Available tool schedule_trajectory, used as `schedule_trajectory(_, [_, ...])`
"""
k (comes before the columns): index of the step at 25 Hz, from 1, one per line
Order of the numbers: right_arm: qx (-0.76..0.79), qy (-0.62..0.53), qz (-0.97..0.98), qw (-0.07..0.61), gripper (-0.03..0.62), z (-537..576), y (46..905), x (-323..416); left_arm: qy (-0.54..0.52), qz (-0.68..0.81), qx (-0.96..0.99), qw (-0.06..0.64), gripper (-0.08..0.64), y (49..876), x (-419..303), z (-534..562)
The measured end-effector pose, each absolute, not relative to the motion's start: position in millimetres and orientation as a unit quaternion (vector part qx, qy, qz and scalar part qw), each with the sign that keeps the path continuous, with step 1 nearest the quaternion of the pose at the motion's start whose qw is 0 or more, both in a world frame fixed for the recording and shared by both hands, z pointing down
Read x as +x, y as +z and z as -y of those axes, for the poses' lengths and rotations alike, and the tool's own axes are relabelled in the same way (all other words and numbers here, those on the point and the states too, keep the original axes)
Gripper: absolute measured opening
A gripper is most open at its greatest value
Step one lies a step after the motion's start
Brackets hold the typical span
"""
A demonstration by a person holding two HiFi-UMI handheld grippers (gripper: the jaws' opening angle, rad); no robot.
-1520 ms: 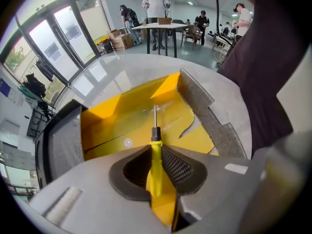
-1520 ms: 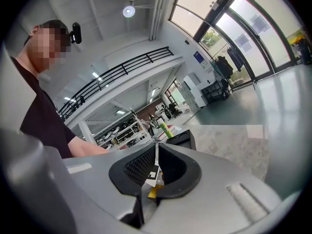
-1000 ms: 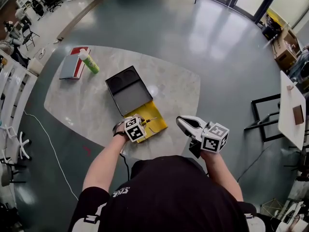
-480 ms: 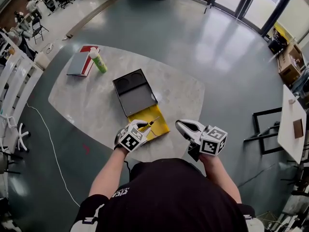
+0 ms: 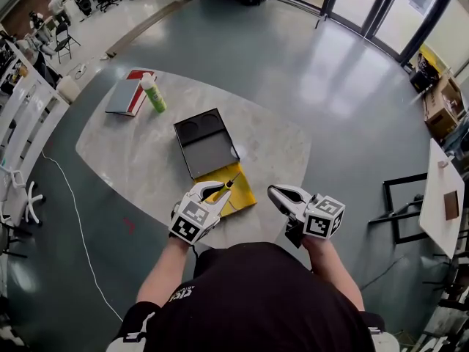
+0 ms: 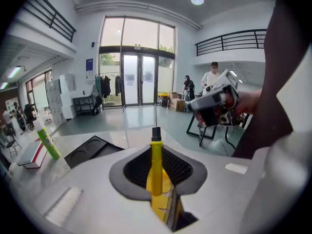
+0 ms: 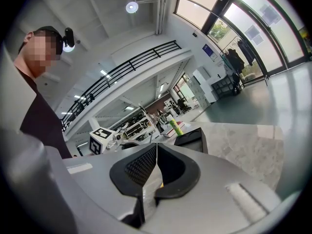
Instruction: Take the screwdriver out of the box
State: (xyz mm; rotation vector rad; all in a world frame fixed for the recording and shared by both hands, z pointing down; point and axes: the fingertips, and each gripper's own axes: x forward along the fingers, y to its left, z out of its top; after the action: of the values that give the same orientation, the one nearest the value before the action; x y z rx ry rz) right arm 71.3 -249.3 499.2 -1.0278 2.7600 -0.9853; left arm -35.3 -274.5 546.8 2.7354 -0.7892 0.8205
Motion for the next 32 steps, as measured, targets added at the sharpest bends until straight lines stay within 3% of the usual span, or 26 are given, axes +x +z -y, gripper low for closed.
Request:
schedule_trajectory(8, [-0.322,-0.307,-0.895,0.027,0.015,254.4,486.7,68.5,0.194,0.309,0.929,0.067,0.066,478.3,-39.6,274.6])
schedule_trajectory(20, [-0.299,-0.210,-0.930,0.032,0.014,259.3,432.1,48.9,0.114,0.382,0.914,0.075,0.066,439.2,-77.3,287.5])
schedule_trajectory(32, [-0.333,-0.192,-0.922,0.049,0.012,260.5,422.8,65.8,0.069,0.436,0.895,0.063,0.066,420.5,-108.5,300.9])
